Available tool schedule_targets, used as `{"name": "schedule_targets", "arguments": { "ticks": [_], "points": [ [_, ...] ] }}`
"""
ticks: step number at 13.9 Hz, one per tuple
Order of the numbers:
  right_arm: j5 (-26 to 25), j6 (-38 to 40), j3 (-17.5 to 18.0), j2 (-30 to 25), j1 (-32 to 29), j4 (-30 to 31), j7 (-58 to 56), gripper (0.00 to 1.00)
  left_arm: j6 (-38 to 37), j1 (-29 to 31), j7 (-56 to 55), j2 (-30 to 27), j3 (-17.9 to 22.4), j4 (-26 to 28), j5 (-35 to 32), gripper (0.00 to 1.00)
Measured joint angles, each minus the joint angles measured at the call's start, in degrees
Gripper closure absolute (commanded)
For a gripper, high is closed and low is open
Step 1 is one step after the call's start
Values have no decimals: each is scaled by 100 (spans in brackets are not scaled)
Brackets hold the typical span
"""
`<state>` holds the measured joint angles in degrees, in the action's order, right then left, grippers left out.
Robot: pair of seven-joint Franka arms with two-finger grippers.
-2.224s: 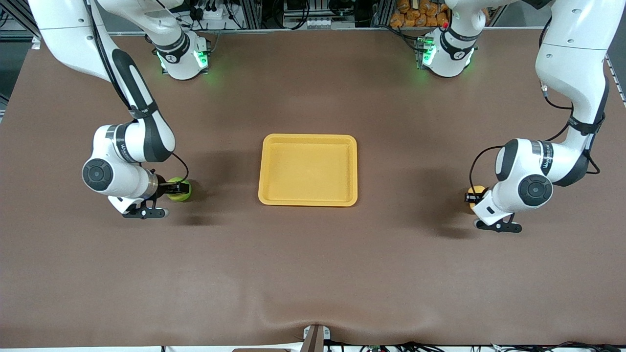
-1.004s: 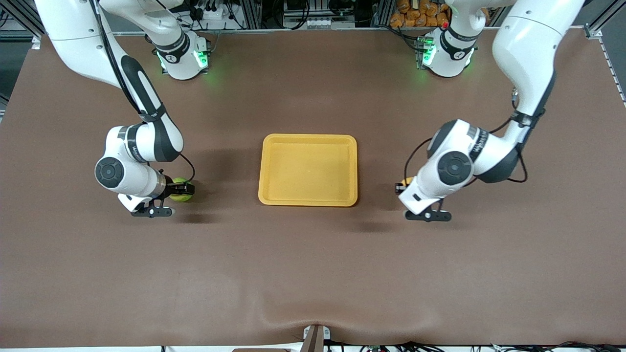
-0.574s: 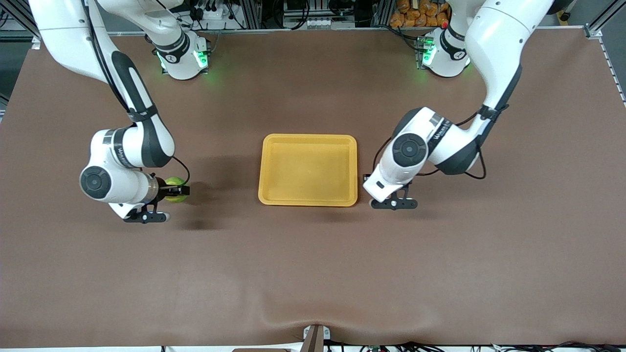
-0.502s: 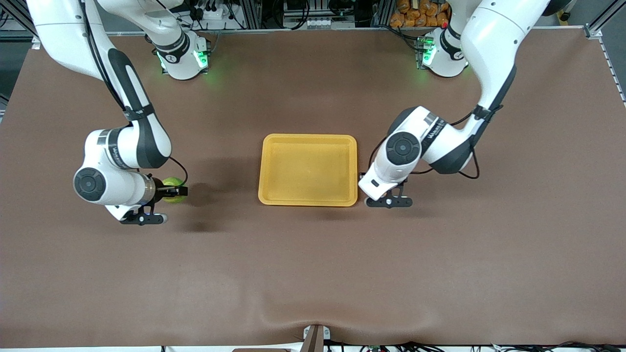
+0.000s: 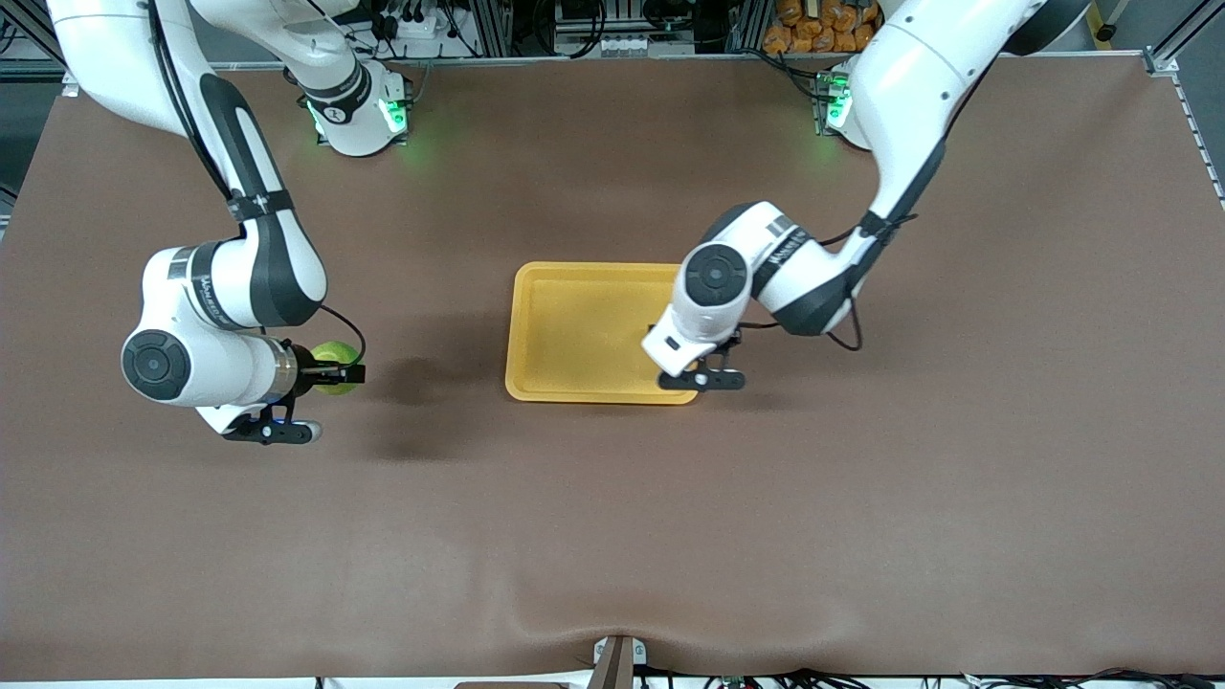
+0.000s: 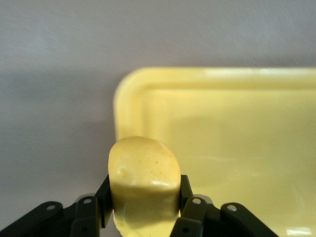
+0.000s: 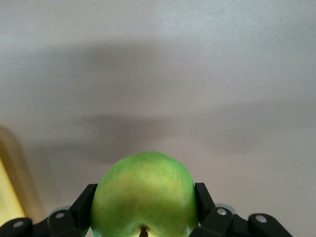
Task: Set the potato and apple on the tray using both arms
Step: 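Carry the potato with the left gripper over the yellow tray, then release the potato onto the tray while the right gripper carries the apple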
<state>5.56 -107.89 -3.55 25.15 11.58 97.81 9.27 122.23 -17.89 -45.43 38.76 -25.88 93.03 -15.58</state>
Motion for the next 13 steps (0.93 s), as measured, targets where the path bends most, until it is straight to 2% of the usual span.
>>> {"name": "schedule_targets", "arguments": {
  "ticks": [3, 4, 5, 8, 9, 10, 13],
  "points": [
    [2, 69, 9, -97, 260, -43, 318, 100, 0, -258, -6, 161, 92, -29, -21, 100],
    [2, 70, 11, -104, 349, -43, 446, 100, 0, -328, -6, 201, 156, -33, -37, 98],
    [2, 70, 12, -103, 440, -42, 592, 100, 0, -383, -6, 236, 217, -34, -53, 92],
    [2, 71, 17, -103, 685, -43, 954, 100, 0, -447, -6, 331, 295, -49, -149, 68],
    [2, 72, 17, -103, 768, -42, 1068, 100, 3, -455, -6, 359, 296, -60, -179, 38],
    [3, 71, 19, -103, 855, -42, 1201, 100, 4, -462, -6, 374, 296, -73, -196, 0],
    [109, 69, 21, -97, 1102, -42, 1540, 100, 4, -466, -3, 378, 302, -87, -255, 0]
  ]
}}
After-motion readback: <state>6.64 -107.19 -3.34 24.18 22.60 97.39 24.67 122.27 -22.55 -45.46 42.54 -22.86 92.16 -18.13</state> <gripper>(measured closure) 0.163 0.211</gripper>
